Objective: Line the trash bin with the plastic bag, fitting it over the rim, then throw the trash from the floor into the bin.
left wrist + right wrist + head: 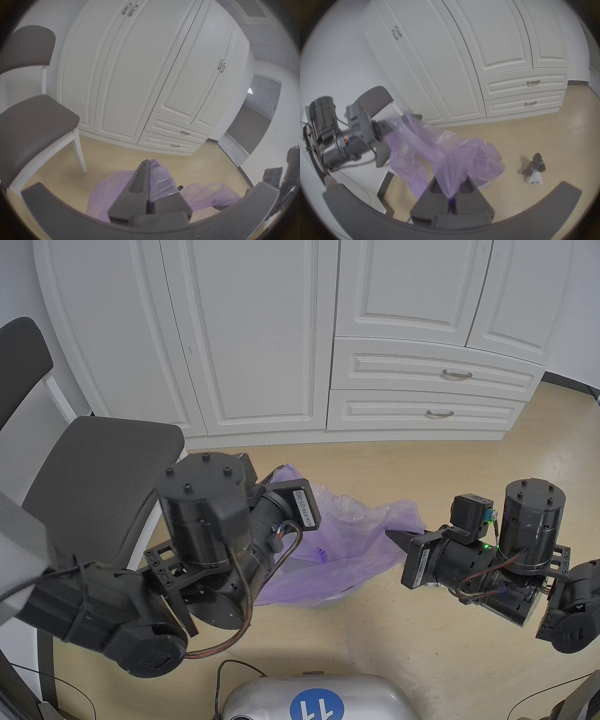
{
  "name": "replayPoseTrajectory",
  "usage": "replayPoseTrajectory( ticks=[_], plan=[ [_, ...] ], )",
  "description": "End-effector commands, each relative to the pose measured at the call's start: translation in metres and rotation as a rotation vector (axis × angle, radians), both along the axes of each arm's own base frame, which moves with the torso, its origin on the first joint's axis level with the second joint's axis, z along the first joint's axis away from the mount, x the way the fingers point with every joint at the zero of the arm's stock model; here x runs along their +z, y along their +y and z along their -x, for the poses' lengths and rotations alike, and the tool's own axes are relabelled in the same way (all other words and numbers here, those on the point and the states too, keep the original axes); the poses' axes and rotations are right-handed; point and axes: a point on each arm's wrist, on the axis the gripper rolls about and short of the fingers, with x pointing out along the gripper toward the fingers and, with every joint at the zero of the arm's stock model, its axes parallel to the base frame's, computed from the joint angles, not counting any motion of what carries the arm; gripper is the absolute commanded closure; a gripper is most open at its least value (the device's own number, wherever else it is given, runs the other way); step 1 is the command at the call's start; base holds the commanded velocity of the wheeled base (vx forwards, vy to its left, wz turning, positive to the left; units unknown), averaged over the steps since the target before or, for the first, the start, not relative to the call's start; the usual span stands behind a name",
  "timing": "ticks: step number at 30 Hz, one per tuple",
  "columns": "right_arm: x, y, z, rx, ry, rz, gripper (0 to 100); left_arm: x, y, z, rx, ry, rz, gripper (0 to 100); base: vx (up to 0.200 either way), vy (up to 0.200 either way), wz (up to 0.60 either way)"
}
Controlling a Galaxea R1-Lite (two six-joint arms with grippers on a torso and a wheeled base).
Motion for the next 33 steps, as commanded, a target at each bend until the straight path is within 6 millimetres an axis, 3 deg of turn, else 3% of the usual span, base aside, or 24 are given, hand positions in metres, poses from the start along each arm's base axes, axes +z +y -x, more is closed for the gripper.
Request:
replayPoseTrajectory(
  ticks=[1,7,18,25,33],
  plan=[
    [-0.025,0.007,-0.021,-0.031,0.02,0.016,100,-0.033,-0.022,-0.021,0.005,0.058,-0.026,100,0.0,0.0,0.0],
    [-0.042,0.015,-0.031,-0.036,0.031,0.014,100,-0.06,-0.033,-0.036,0.016,0.101,-0.047,100,0.0,0.0,0.0],
    [-0.072,0.028,-0.05,-0.043,0.021,-0.001,100,-0.088,-0.026,-0.083,0.113,0.128,-0.036,100,0.0,0.0,0.0],
    [-0.097,0.041,-0.073,-0.056,-0.036,-0.081,100,-0.08,-0.014,-0.104,0.17,0.107,0.032,100,0.0,0.0,0.0],
    [-0.108,0.057,-0.107,-0.017,0.015,-0.27,100,-0.066,-0.001,-0.11,0.202,0.078,0.063,100,0.0,0.0,0.0]
  ],
)
